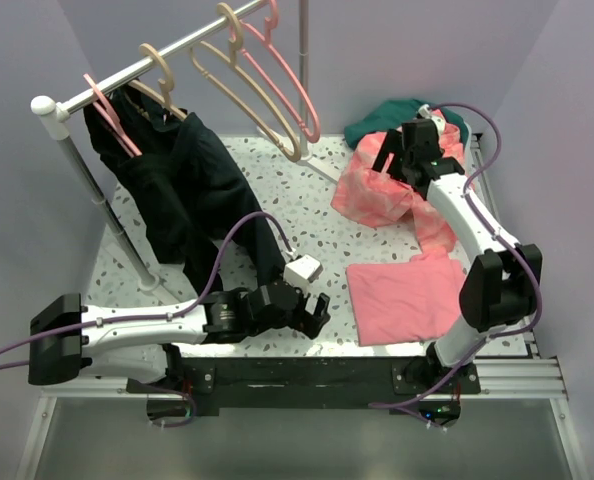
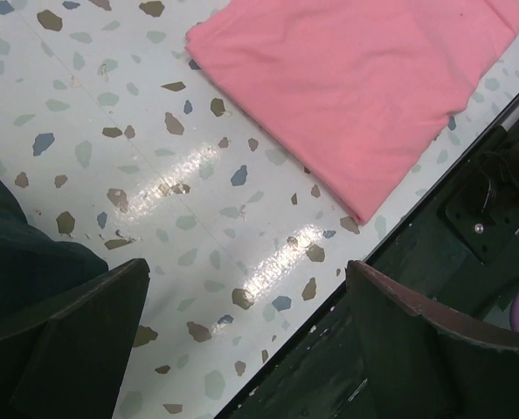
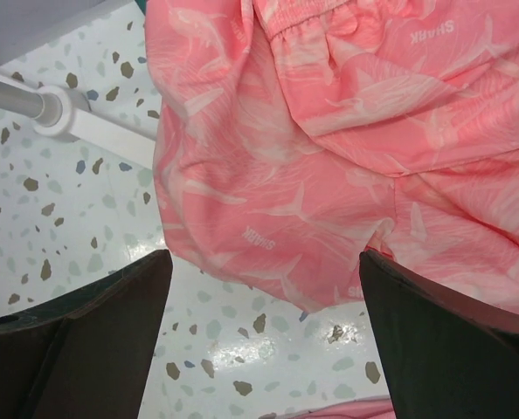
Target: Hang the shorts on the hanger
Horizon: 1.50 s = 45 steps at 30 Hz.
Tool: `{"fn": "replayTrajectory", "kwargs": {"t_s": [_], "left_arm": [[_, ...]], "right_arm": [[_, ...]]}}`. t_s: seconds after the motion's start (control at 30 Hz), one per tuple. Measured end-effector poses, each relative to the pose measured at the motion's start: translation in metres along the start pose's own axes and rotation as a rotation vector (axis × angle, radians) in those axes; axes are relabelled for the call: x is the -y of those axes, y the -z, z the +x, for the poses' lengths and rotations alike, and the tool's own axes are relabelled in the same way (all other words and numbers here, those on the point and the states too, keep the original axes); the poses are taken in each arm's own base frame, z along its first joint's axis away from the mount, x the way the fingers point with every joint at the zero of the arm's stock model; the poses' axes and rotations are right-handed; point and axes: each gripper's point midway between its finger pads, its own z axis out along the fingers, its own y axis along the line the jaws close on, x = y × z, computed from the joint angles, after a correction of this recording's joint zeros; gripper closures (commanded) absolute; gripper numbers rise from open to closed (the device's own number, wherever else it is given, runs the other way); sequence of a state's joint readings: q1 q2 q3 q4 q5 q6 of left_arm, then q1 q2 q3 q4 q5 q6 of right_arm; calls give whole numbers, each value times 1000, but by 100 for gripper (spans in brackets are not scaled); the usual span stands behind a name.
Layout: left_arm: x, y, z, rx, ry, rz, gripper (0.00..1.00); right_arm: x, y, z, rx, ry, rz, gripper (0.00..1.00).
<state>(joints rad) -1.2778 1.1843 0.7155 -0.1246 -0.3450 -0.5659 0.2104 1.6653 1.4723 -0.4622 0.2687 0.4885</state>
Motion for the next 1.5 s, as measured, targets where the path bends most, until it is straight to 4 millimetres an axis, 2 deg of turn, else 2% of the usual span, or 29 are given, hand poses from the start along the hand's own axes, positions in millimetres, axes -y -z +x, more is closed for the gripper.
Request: {"fn": "replayTrajectory", "kwargs": {"t_s": [0.33,0.47,0.57,0.73,0.83,0.9,0.93,1.03,1.07,1.13,1.17,1.2,1.23,1.4,1.5], "left_arm": [[4,2,-12,26,7,7,0],[10,0,-20,38,8,13,0],[10,-1,-20,36,7,13,0],[10,-3,-19,24,-1,6,0],[11,-5,-19,14,-5,-1,0],[12,-5,-20,13,-5,-1,0],[12,-5,-20,12,-6,-2,0],[12,-5,-20,9,-6,-3,0],[11,-5,-20,8,-6,-4,0],[11,-5,-19,6,-7,-5,0],[11,-5,-19,5,-8,-6,0],[10,-4,-18,3,-9,-7,0],[10,-4,-18,1,-9,-8,0],[10,-4,-17,-3,-11,-10,0],[10,-4,-17,-3,-11,-10,0]], "right_arm": [[12,42,-7,34,-9,-7,7],[18,43,-11,43,-15,2,9],[34,23,-16,26,-39,42,9],[60,-36,-23,-19,-103,119,9],[69,-74,-19,-50,-145,154,11],[70,-97,-7,-79,-171,173,14],[71,-105,0,-94,-178,181,18],[73,-127,19,-137,-207,200,40],[73,-133,23,-147,-217,202,62],[72,-139,29,-162,-230,197,80],[71,-140,30,-161,-242,194,92],[70,-140,28,-155,-250,190,97],[68,-140,24,-145,-258,182,100],[58,-138,9,-118,-276,136,100],[50,-128,-3,-100,-283,98,100]]}}
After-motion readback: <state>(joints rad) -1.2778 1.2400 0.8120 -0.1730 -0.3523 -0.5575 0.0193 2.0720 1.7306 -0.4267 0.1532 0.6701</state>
